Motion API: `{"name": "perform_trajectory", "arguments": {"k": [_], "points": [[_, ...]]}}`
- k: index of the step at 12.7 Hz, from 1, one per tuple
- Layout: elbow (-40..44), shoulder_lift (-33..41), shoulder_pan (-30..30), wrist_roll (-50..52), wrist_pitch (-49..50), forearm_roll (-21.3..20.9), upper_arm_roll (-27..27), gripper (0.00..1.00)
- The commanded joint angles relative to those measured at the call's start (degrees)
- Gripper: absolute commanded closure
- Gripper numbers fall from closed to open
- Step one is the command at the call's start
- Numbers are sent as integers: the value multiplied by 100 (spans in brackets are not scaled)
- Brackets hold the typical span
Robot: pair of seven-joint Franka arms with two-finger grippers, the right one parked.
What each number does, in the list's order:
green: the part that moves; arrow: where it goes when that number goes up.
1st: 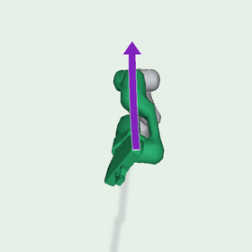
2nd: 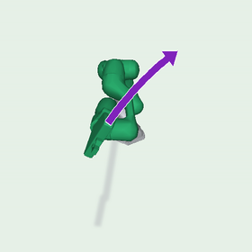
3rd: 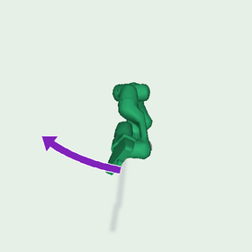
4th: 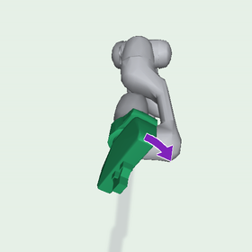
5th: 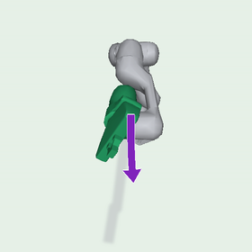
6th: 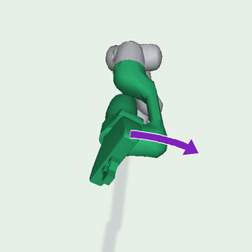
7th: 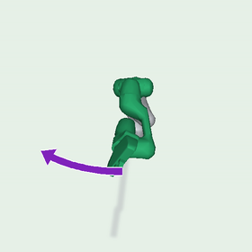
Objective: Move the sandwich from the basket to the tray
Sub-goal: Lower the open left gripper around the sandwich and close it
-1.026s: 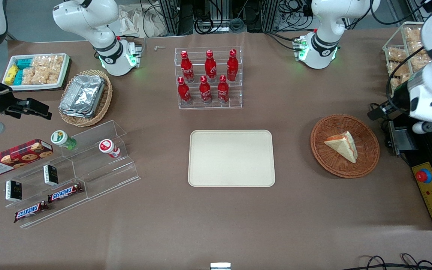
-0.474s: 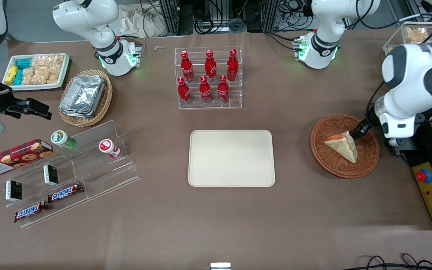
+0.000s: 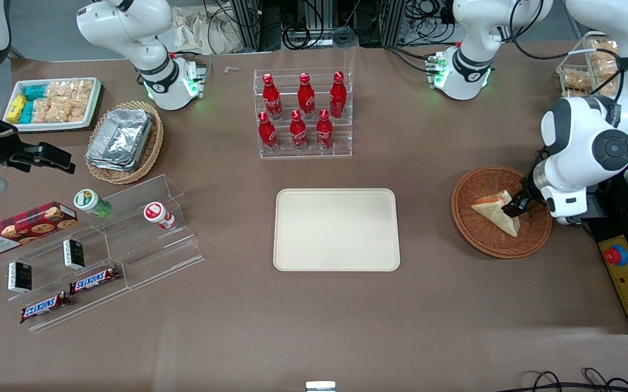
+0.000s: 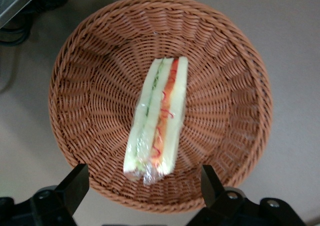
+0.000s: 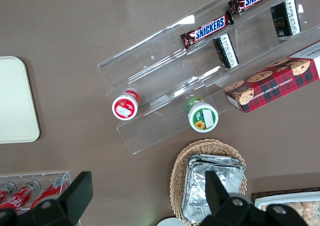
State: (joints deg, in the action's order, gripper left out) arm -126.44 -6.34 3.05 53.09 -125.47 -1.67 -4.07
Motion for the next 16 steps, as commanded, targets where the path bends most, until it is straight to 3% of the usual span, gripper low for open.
{"name": "perform_trajectory", "arguments": {"k": [1, 6, 9, 16], "points": [[-399, 55, 11, 193, -460, 0, -76, 0], [-417, -191, -24, 193, -628, 53, -244, 0], [-399, -166, 20, 193, -645, 325, -226, 0], [-408, -596, 47, 193, -1058, 325, -182, 0]]}}
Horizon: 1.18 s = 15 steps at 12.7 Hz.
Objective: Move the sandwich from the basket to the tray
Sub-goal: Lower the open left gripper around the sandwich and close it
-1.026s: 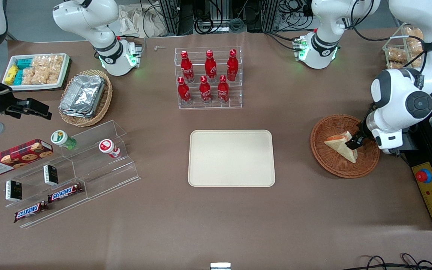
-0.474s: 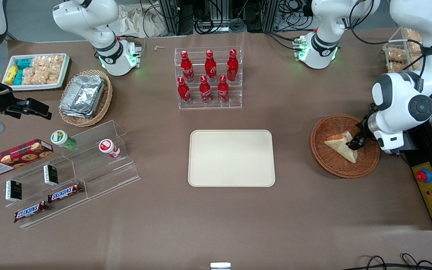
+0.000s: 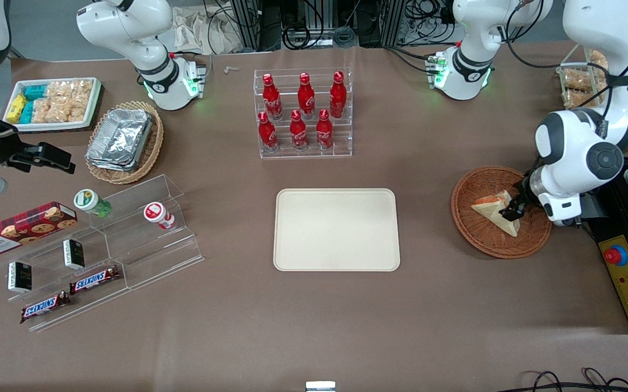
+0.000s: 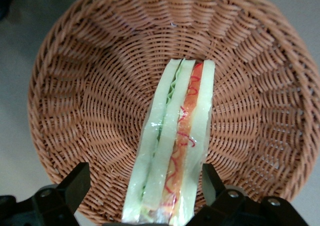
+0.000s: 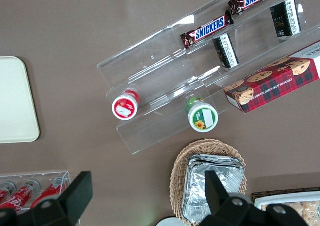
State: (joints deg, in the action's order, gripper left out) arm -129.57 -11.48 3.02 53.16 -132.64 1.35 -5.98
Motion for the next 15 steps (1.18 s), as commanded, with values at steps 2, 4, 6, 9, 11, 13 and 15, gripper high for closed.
{"name": "perform_trajectory", "arguments": {"k": [2, 4, 6, 9, 11, 13, 15], "points": [[-95, -205, 49, 186, -446, 23, 9, 0], [-95, -232, 58, 194, -491, 23, 36, 5], [-77, -241, 58, 203, -499, 111, 62, 29], [-77, -258, 58, 203, -596, 199, 71, 68], [-68, -197, 58, 203, -587, 190, 71, 100], [-33, 56, 67, 168, -474, 190, 158, 100], [-7, 434, 67, 89, 16, 59, 473, 100]]}}
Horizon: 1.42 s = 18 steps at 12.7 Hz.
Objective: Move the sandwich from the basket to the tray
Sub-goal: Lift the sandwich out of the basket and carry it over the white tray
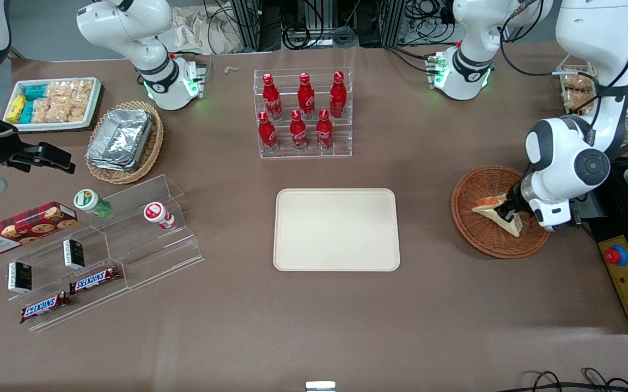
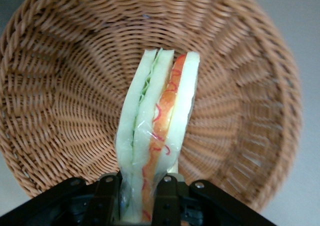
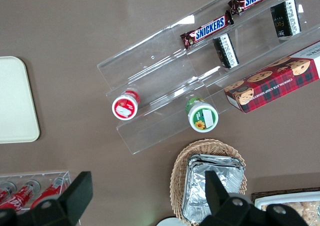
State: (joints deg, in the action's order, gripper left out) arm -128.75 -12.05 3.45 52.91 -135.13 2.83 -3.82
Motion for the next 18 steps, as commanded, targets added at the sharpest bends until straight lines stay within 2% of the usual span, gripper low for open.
{"name": "perform_trajectory", "arguments": {"k": [1, 3, 7, 12, 16, 18], "points": [[-36, 667, 25, 18, 582, -246, 451, 100], [148, 818, 25, -70, 1276, -738, 934, 100], [886, 731, 25, -290, 2104, -837, 1760, 100], [1466, 389, 33, -719, 2079, -837, 2508, 100], [1643, -51, 374, -1519, 1614, -1029, 2658, 100], [1713, -428, 463, -1538, 1272, -1179, 2667, 100]]}}
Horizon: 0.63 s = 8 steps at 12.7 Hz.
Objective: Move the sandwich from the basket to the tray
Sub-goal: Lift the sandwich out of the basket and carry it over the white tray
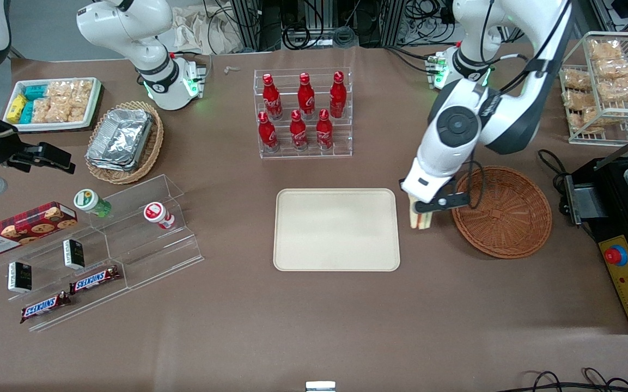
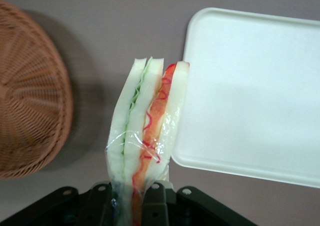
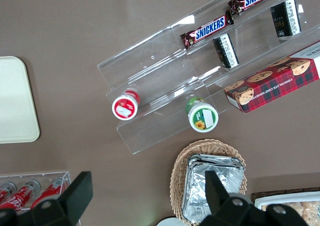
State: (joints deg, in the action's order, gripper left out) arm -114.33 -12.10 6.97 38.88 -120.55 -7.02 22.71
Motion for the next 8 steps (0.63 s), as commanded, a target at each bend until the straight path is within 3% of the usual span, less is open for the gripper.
{"name": "perform_trajectory", "arguments": {"k": [1, 8], "points": [[436, -729, 234, -109, -345, -194, 14, 100], [833, -1909, 481, -39, -944, -624, -12, 100]]}}
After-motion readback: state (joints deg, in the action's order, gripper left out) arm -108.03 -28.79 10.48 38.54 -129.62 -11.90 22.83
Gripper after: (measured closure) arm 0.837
